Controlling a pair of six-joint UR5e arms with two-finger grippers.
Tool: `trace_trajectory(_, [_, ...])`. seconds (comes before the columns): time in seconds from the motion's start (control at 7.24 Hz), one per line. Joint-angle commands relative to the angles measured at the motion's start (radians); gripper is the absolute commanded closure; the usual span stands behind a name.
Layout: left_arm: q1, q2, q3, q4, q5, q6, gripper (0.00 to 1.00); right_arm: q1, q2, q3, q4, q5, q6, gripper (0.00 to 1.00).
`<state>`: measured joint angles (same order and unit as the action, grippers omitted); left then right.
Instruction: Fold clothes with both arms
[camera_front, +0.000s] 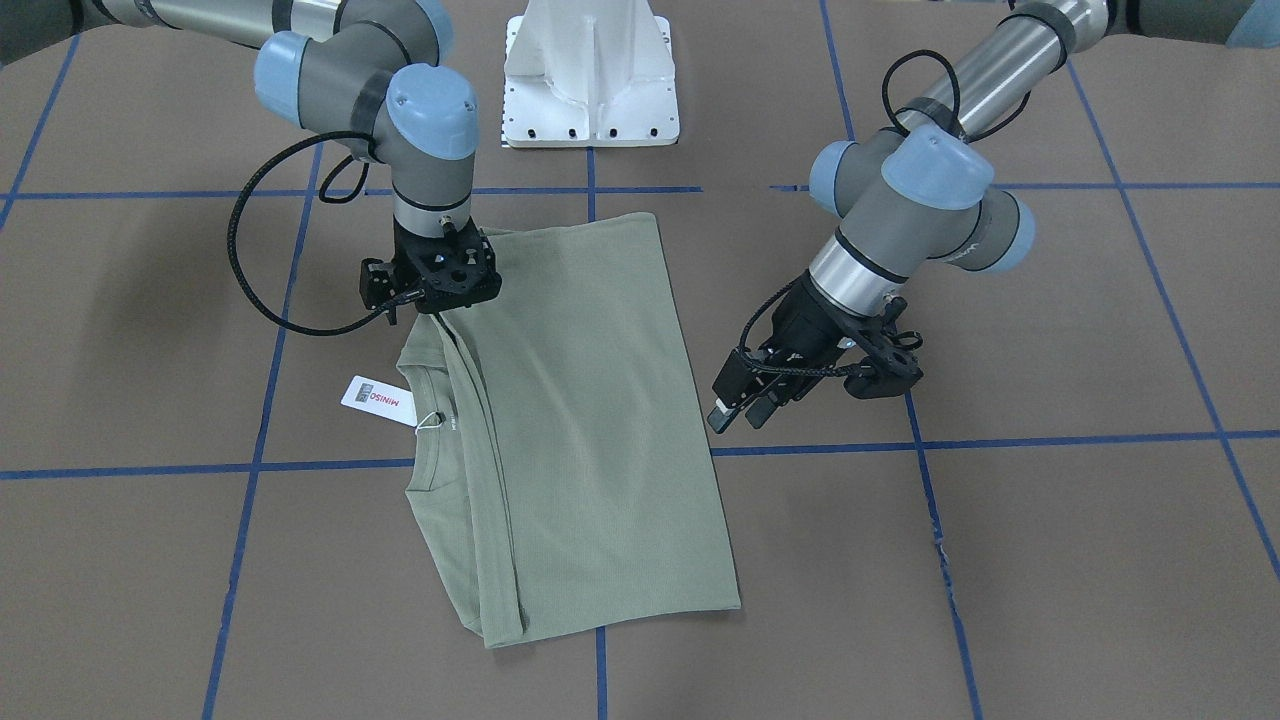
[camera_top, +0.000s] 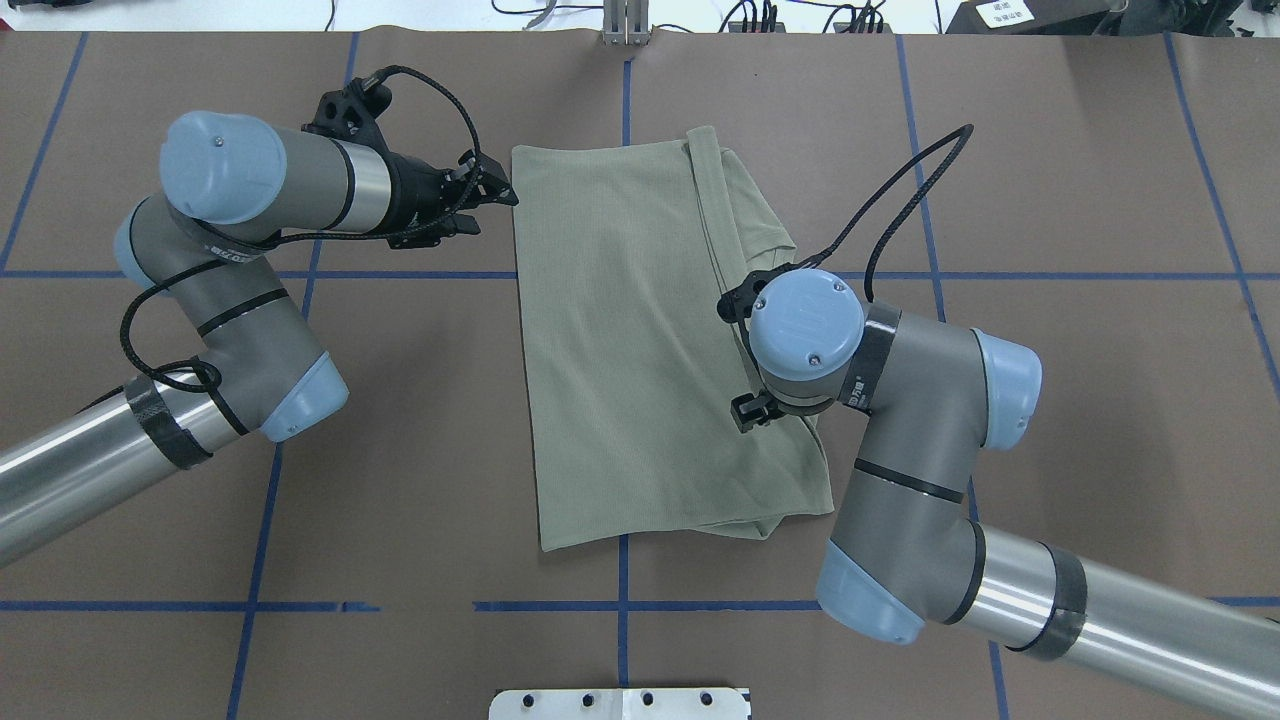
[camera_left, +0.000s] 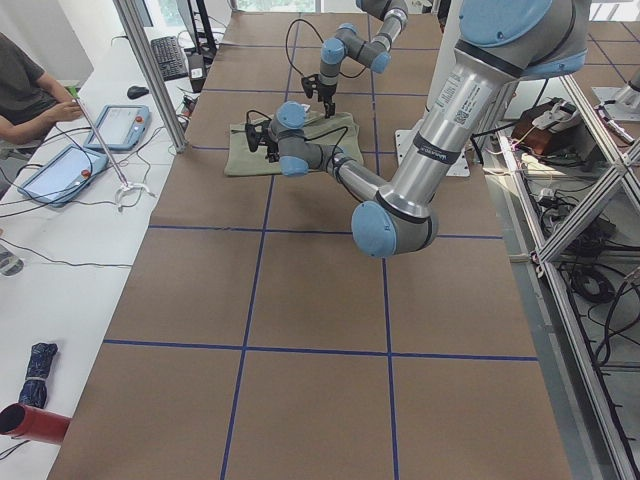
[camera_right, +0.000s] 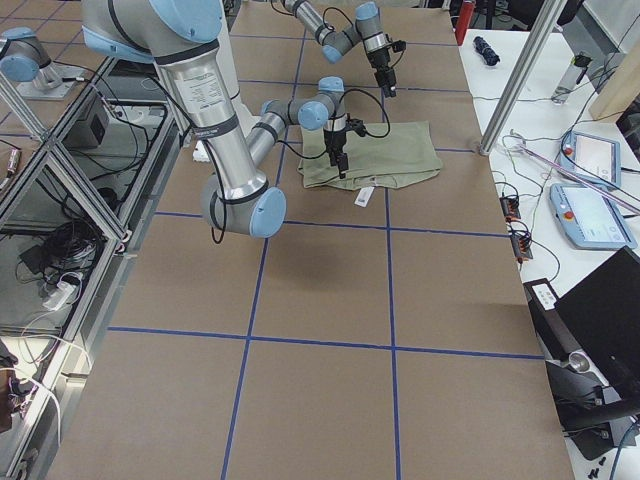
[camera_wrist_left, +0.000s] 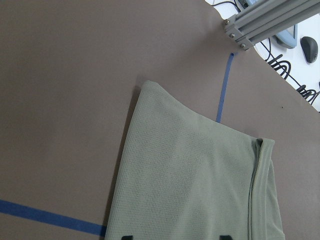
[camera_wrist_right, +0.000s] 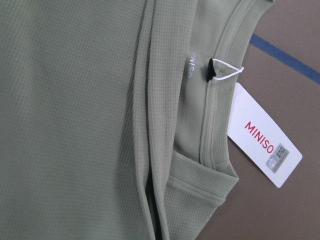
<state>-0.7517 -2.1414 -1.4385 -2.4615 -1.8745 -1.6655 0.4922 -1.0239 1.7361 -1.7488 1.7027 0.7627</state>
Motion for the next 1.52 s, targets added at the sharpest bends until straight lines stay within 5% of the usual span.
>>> trace_trajectory(0.0, [0.000,0.002,0.003,-0.001,0.000,0.000,0.35,0.003,0.002,-0.072,0.084,-0.001,-0.008,0.00])
trace_trajectory(0.83, [0.000,0.011,0.004,-0.002,-0.002,0.003,0.34,0.207,-0.104,-0.066,0.106,0.043,-0.276,0.00])
trace_trajectory(1.38, [0.000,0.011,0.001,-0.004,-0.003,0.006,0.34,0.204,0.189,-0.254,0.103,0.063,-0.150,0.00])
